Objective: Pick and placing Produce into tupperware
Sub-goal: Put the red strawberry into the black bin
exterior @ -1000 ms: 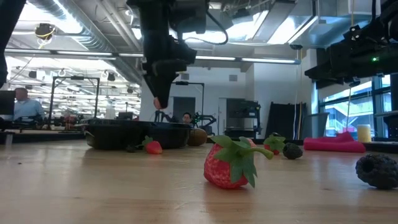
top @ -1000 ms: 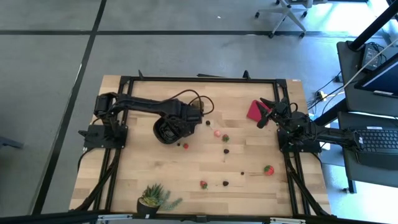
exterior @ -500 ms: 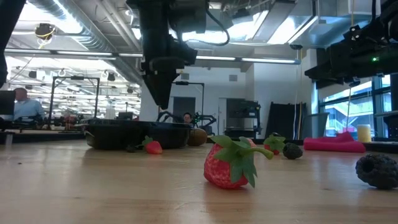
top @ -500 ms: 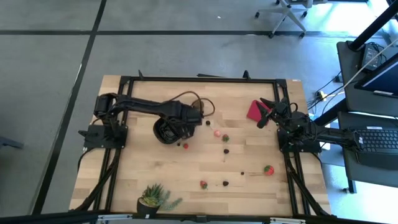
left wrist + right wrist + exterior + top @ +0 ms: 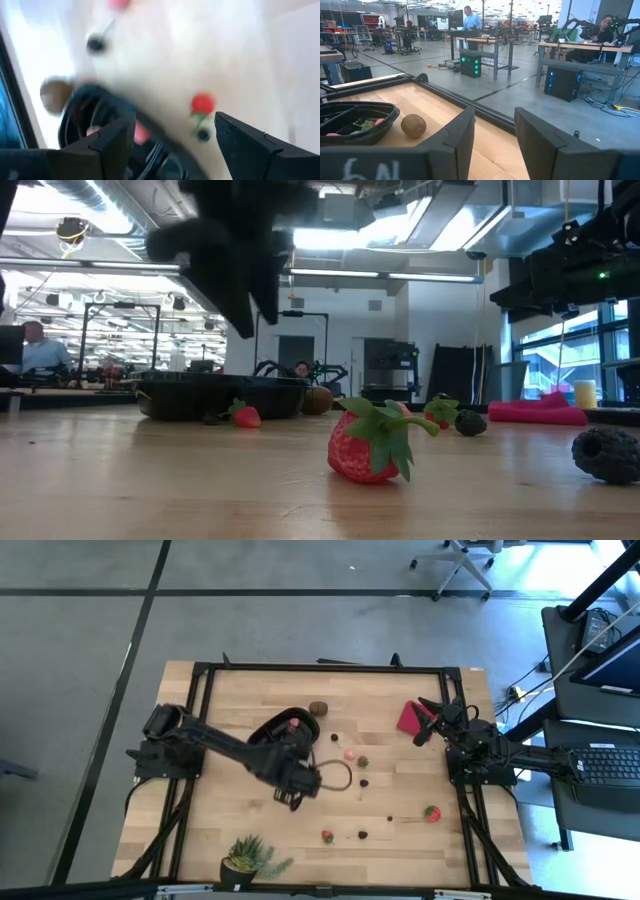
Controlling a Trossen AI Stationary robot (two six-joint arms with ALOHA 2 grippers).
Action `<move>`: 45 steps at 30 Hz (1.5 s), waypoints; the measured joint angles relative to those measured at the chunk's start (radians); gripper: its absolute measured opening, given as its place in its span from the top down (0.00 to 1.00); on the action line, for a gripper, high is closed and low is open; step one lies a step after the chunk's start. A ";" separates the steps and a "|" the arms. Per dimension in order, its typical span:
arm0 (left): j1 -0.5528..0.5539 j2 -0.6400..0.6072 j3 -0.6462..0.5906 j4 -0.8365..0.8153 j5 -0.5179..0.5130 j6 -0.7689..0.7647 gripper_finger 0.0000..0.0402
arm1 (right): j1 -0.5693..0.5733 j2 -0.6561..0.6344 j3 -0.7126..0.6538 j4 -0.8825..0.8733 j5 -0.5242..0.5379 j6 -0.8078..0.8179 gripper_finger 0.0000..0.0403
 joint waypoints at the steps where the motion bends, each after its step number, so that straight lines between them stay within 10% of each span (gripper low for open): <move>1: -0.017 0.000 0.000 0.022 0.000 0.008 0.34 | 0.000 0.000 0.000 0.000 0.000 0.000 0.65; 10: -0.024 0.045 0.002 0.064 0.202 -0.046 0.34 | 0.000 0.000 0.000 0.005 0.000 0.000 0.65; 28: 0.035 0.293 0.294 -0.254 0.214 0.047 0.34 | 0.000 0.000 0.000 0.022 0.001 0.000 0.65; 45: 0.097 0.357 0.307 -0.286 0.223 0.083 0.34 | 0.000 0.000 0.000 0.029 0.001 0.000 0.65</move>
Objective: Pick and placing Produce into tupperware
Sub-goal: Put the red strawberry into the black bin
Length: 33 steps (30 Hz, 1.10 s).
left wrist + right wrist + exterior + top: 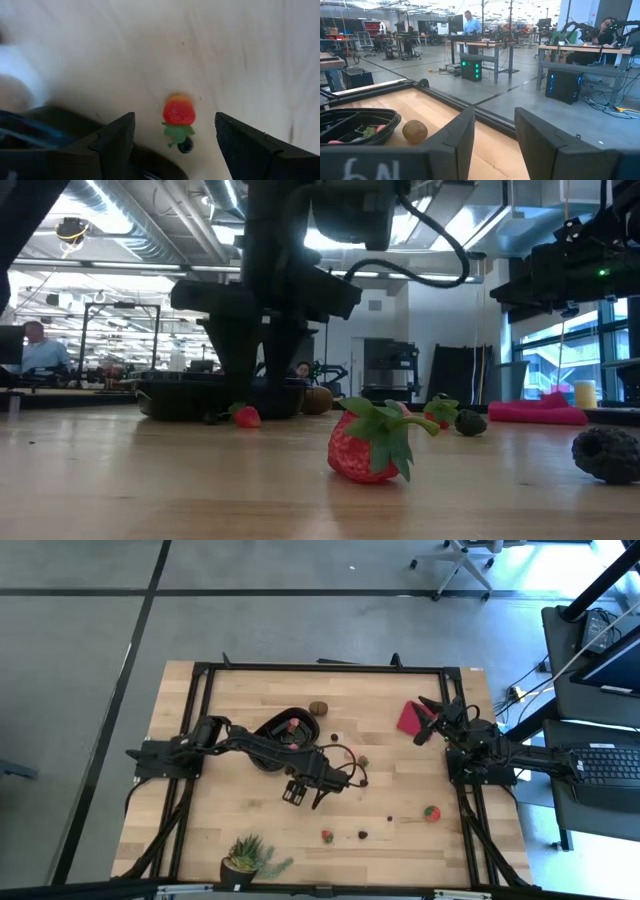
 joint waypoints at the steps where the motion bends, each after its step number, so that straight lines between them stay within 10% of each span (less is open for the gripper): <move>1: 0.004 0.000 0.000 0.001 0.017 0.000 0.34 | 0.000 0.000 0.000 0.000 0.000 0.000 0.65; 33: 0.010 0.084 0.001 -0.033 0.046 -0.134 0.34 | 0.000 0.000 0.000 -0.001 0.000 0.000 0.65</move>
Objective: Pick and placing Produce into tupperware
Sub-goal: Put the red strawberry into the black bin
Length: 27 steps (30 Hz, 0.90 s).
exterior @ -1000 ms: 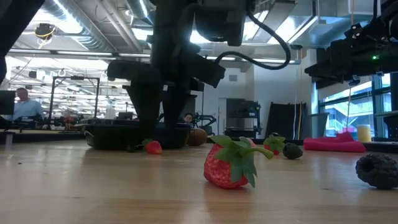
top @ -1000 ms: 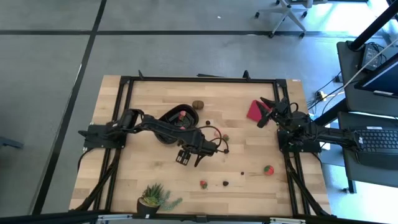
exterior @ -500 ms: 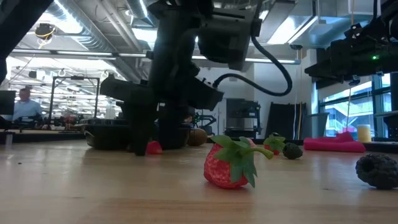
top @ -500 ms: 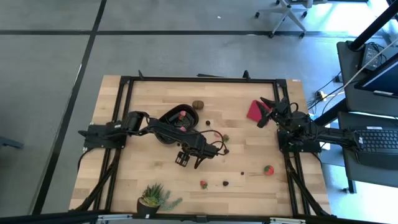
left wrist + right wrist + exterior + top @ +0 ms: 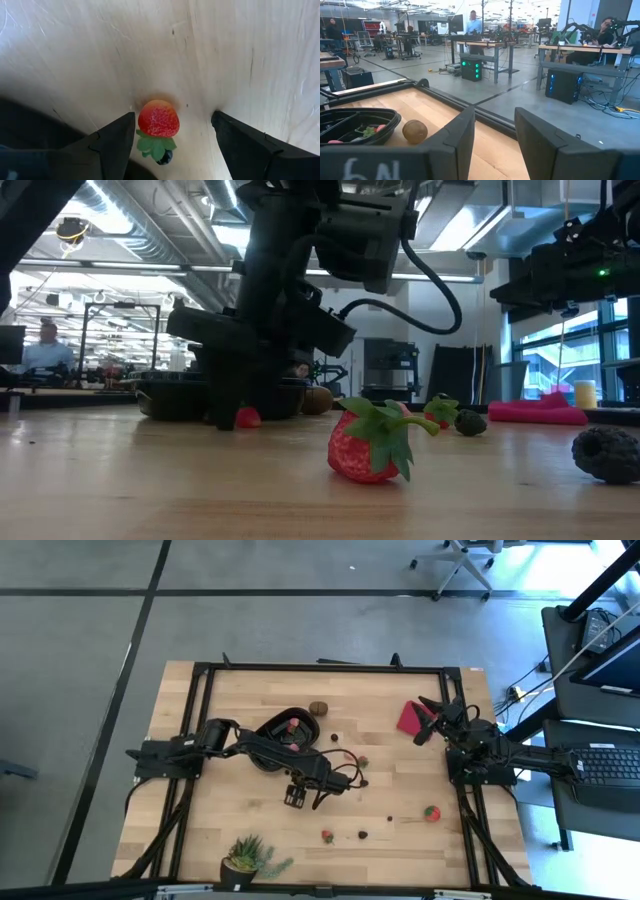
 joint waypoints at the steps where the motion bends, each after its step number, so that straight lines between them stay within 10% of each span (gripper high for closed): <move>1: 0.000 0.000 0.000 0.000 -0.002 0.000 0.34 | 0.000 0.000 0.000 0.000 0.000 0.000 0.65; 14: 0.000 0.001 -0.001 0.002 0.001 0.008 0.36 | 0.000 0.000 0.000 0.000 0.000 0.000 0.65; 27: -0.001 0.002 -0.002 0.007 0.017 0.003 0.61 | 0.000 0.000 0.000 0.000 0.000 0.000 0.65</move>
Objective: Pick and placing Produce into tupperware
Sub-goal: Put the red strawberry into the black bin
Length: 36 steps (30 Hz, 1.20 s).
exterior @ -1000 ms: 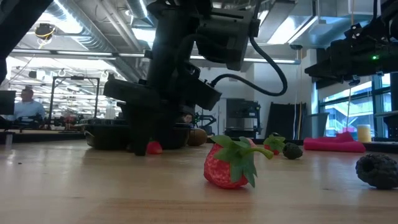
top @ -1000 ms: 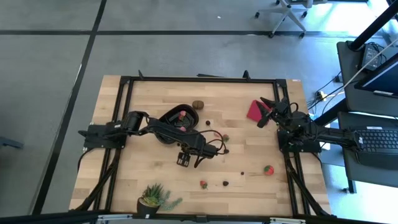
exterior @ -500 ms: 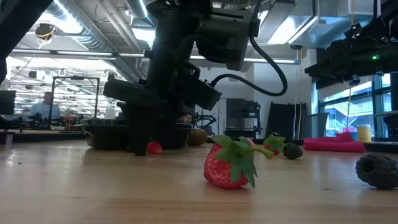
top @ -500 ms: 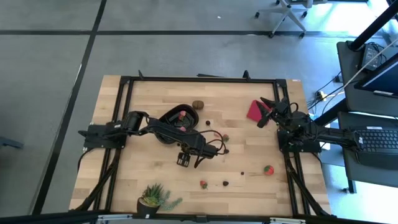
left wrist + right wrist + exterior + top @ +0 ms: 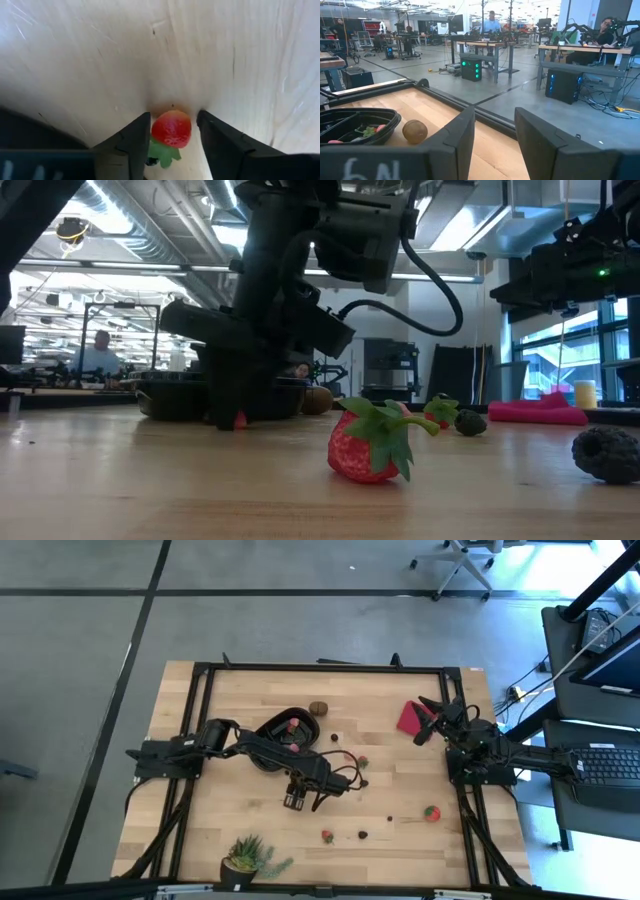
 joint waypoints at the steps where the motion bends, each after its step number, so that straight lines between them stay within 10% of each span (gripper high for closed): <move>1: 0.000 0.000 0.000 0.000 0.000 0.000 0.62 | 0.000 0.000 0.000 0.000 0.000 0.000 0.65; 15: 0.002 0.001 0.000 -0.027 -0.008 0.004 0.72 | 0.000 0.000 0.000 0.000 0.000 0.000 0.65; 36: 0.002 0.006 -0.004 -0.106 0.052 0.005 0.59 | 0.000 0.000 0.000 0.000 0.000 0.000 0.65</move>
